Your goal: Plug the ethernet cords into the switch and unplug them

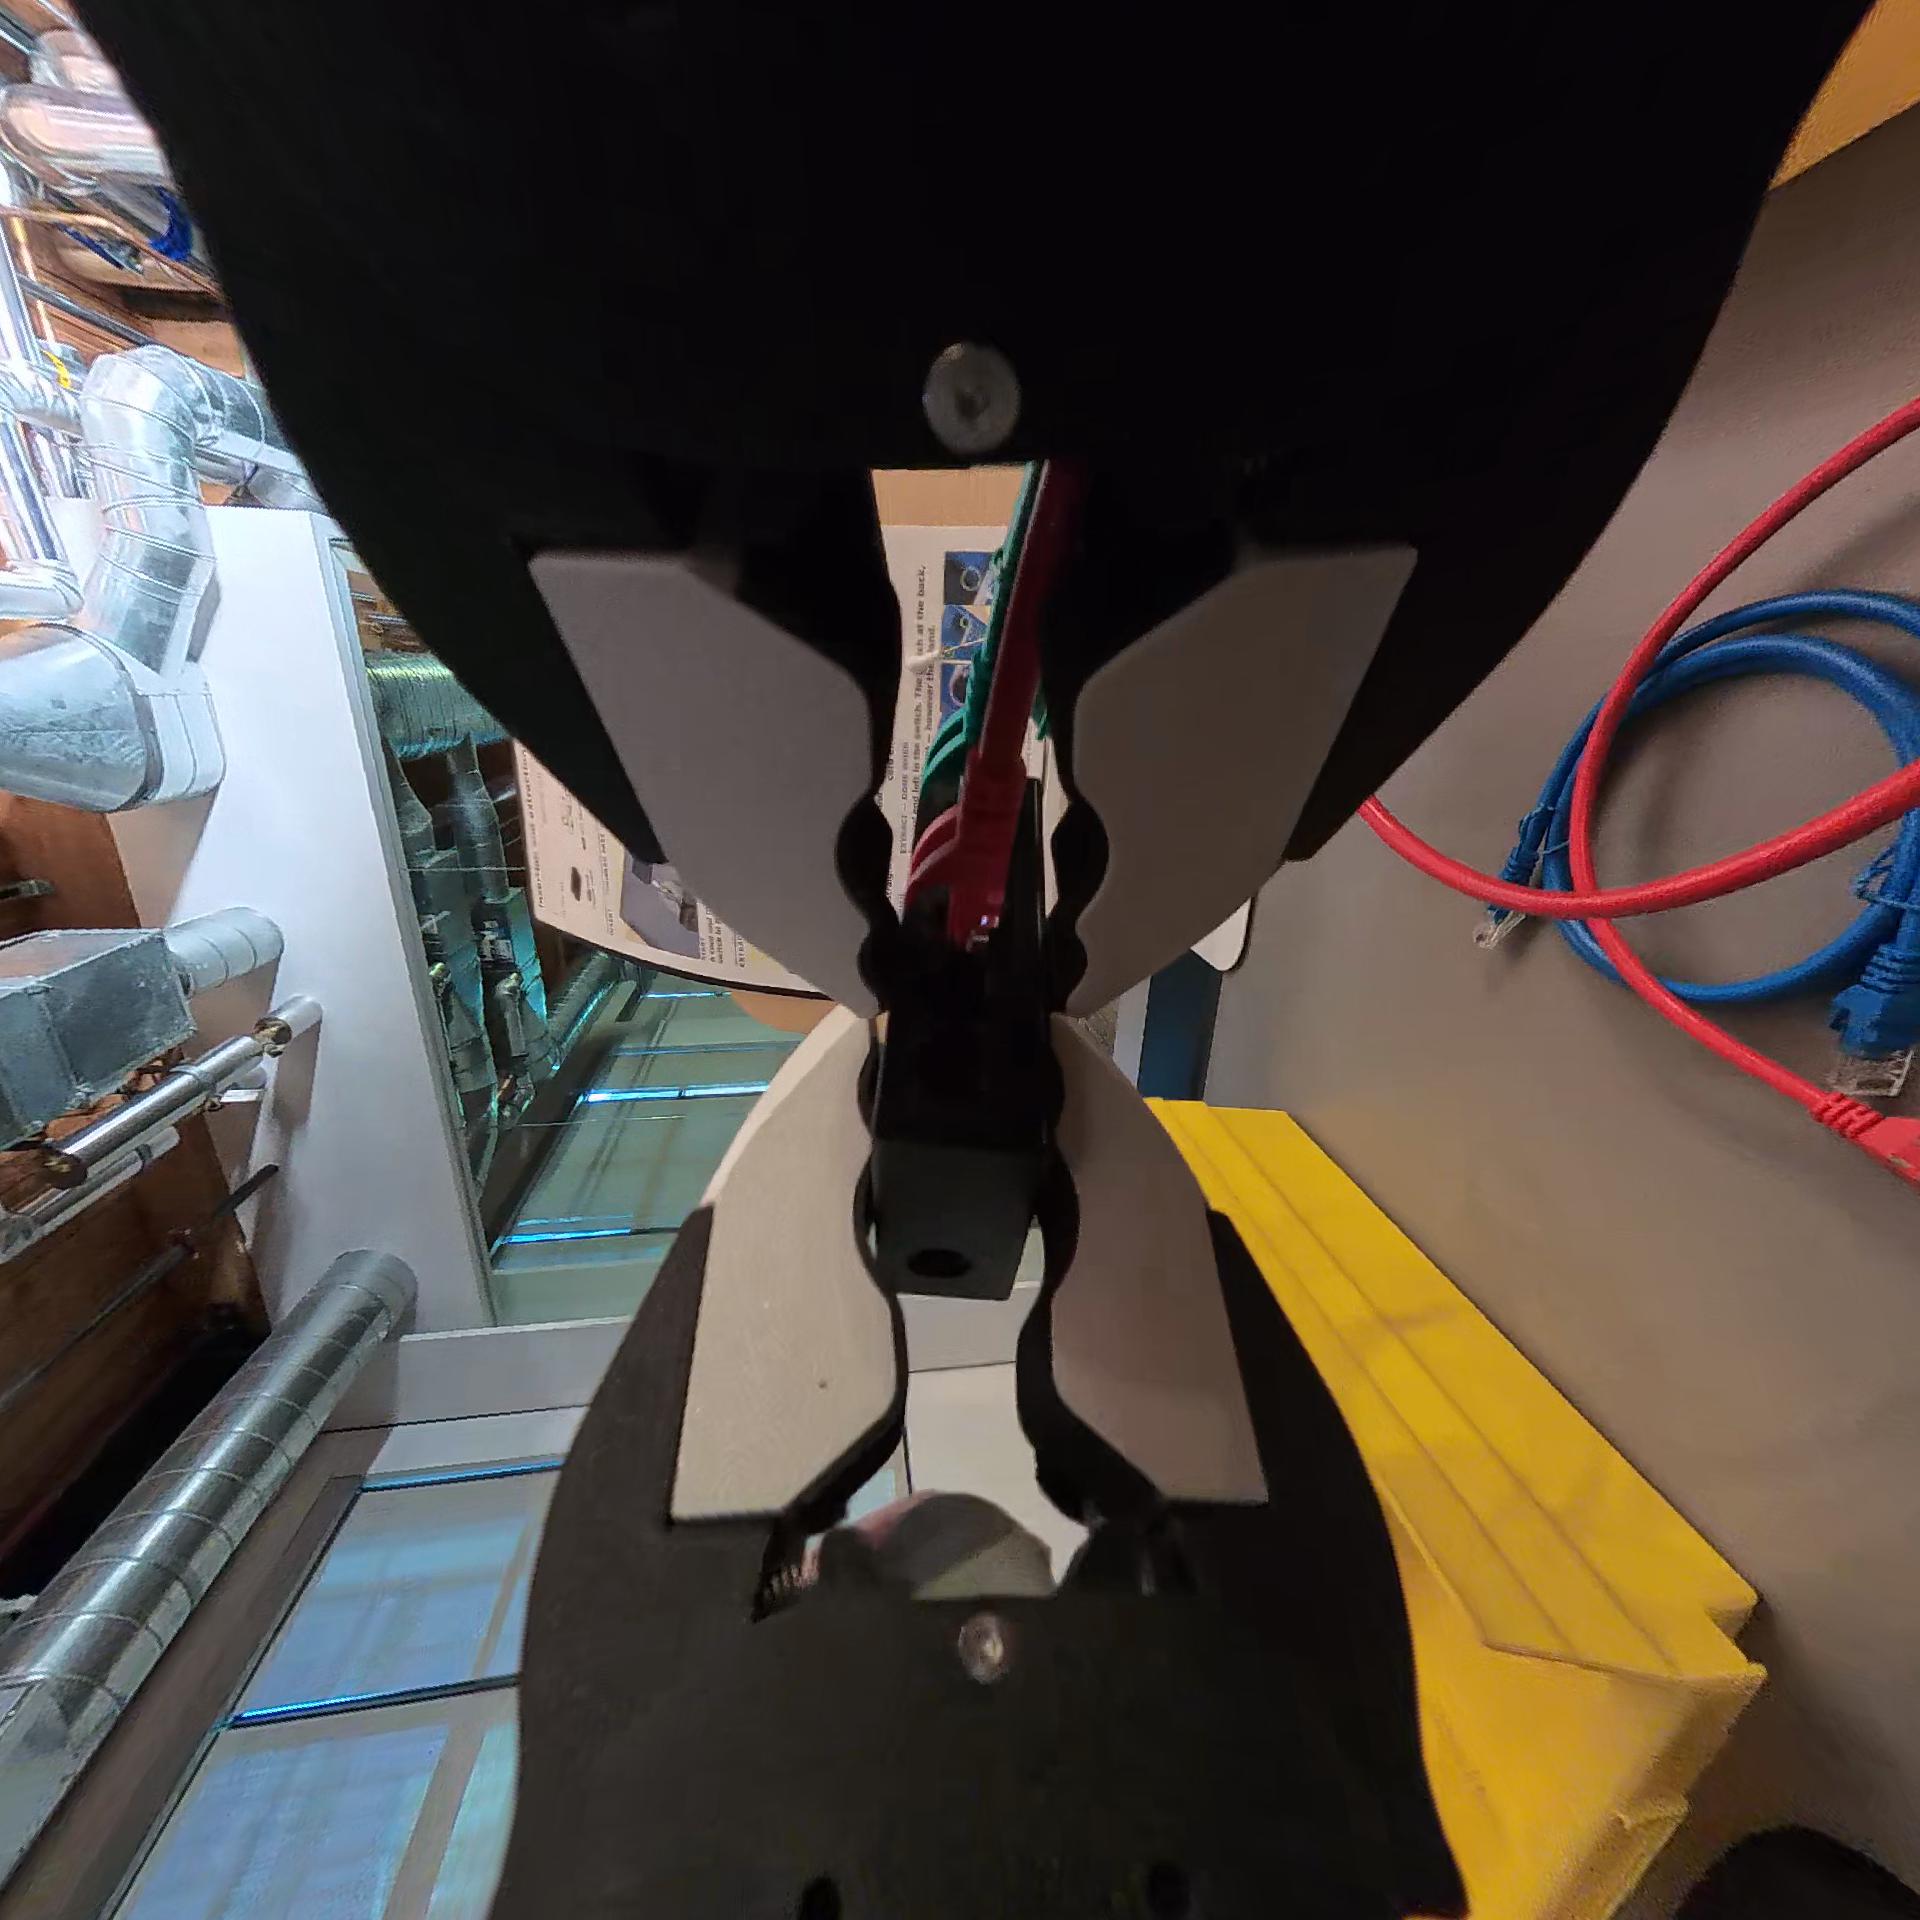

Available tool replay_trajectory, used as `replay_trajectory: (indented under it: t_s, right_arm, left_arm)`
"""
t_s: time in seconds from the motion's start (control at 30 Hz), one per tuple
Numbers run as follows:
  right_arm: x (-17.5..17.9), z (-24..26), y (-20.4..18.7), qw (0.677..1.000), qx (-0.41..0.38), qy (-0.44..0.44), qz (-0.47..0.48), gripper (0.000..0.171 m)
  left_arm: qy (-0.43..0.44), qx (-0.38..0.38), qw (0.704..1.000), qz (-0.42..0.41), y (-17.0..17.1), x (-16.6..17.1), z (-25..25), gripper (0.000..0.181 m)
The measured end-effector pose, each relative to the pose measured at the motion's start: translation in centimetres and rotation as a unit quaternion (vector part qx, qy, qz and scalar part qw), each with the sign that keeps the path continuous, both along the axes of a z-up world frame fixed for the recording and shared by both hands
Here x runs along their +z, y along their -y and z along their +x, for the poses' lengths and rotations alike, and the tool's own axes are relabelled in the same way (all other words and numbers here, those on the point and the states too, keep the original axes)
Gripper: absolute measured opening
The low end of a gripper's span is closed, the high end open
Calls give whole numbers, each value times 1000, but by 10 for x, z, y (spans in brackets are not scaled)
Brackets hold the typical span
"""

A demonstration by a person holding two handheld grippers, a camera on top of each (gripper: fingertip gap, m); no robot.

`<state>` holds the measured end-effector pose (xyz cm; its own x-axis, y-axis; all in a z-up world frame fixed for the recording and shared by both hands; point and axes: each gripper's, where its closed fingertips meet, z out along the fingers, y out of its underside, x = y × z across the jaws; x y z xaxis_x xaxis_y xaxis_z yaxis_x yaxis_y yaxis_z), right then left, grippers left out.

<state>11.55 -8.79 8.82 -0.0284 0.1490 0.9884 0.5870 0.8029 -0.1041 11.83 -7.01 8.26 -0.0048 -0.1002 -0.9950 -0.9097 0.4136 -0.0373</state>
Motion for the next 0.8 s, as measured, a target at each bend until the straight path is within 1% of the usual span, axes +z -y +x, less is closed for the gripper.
replay_trajectory:
  t_s: [0.1, 0.23, 0.37, 0.43, 0.53, 0.63, 0.7, 0.8]
  right_arm:
    - [7, 4, 6, 1000, 15, -15, -20, 28]
    - [12, 8, 20, 997, 53, -23, -57, 28]
    - [16, 9, 34, 992, 98, -35, -75, 28]
    - [21, 10, 37, 990, 109, -46, -78, 28]
    - [18, 12, 31, 995, 74, -27, -64, 28]
    - [11, 16, 19, 999, 18, 4, -47, 28]
    - [9, 16, 18, 999, 12, 10, -45, 28]
    - [7, 13, 21, 999, 18, 15, -47, 28]
  left_arm:
    - [55, -66, 996, -22, 8, 9, 3, 35]
    - [76, -170, 982, -21, 24, 15, 8, 38]
    - [107, -238, 964, -40, 37, 18, 12, 39]
    - [131, -271, 952, -51, 40, 21, 11, 34]
    - [134, -285, 947, -71, 40, 16, 6, 31]
    - [122, -259, 954, -88, 39, 14, -2, 31]
    - [110, -239, 961, -84, 39, 13, -4, 32]
    - [104, -251, 958, -95, 49, 11, 5, 31]
